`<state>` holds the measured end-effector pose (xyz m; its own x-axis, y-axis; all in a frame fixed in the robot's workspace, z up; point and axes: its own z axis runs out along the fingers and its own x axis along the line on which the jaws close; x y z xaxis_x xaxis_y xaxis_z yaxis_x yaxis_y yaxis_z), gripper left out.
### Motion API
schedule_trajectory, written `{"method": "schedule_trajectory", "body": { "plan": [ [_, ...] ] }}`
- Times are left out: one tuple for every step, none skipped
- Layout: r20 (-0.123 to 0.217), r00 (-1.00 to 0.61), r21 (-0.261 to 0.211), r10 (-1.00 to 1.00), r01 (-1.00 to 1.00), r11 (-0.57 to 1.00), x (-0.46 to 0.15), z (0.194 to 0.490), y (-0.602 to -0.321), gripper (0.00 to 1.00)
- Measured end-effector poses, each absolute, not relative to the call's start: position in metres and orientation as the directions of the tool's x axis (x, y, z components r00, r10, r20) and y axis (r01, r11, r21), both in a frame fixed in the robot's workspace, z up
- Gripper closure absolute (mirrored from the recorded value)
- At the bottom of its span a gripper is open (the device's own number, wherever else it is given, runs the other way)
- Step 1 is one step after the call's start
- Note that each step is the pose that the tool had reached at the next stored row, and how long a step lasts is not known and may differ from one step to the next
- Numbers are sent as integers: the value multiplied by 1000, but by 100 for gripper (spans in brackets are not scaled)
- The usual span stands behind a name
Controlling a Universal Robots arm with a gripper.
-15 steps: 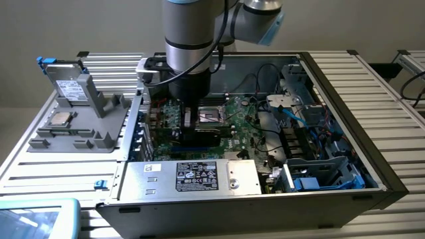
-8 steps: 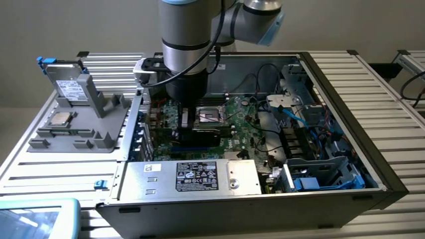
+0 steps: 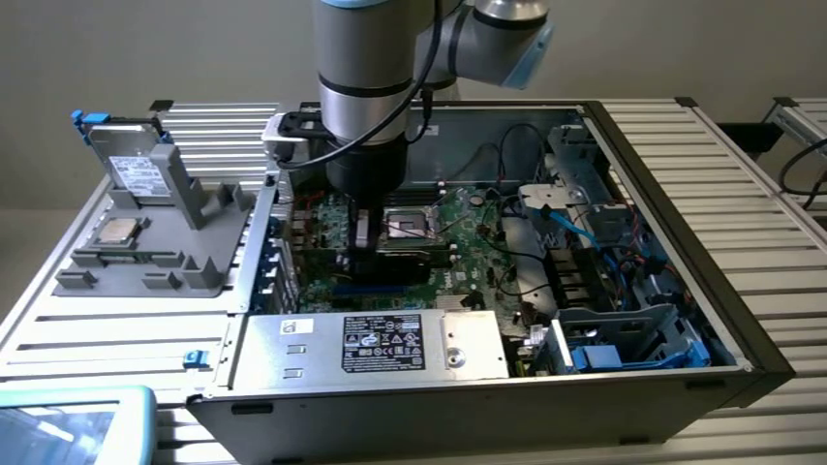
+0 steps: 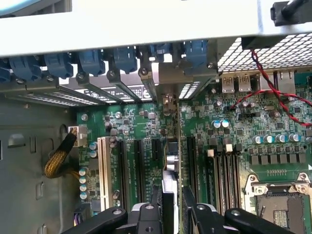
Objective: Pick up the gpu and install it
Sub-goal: 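Insert the gpu into the slot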
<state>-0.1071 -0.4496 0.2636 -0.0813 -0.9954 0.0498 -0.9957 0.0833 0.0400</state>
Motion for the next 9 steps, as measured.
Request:
{"method": "schedule_trajectory", "body": {
  "plan": [
    [49, -81, 41, -995, -996, 83, -107, 265, -450, 73],
    [49, -81, 41, -995, -996, 83, -107, 267, -450, 73],
    [49, -81, 41, -995, -996, 83, -107, 267, -450, 73],
    [49, -81, 41, -996, -996, 83, -107, 267, -450, 73],
    [48, -81, 41, -996, -996, 83, -107, 267, -450, 73],
    [48, -81, 42, -996, -996, 83, -107, 268, -450, 73],
    [47, -81, 42, -996, -996, 83, -107, 268, -451, 73],
    [46, -81, 43, -996, -996, 83, -107, 268, -452, 73],
    [46, -81, 43, -996, -996, 83, -107, 267, -454, 73]
  ]
}}
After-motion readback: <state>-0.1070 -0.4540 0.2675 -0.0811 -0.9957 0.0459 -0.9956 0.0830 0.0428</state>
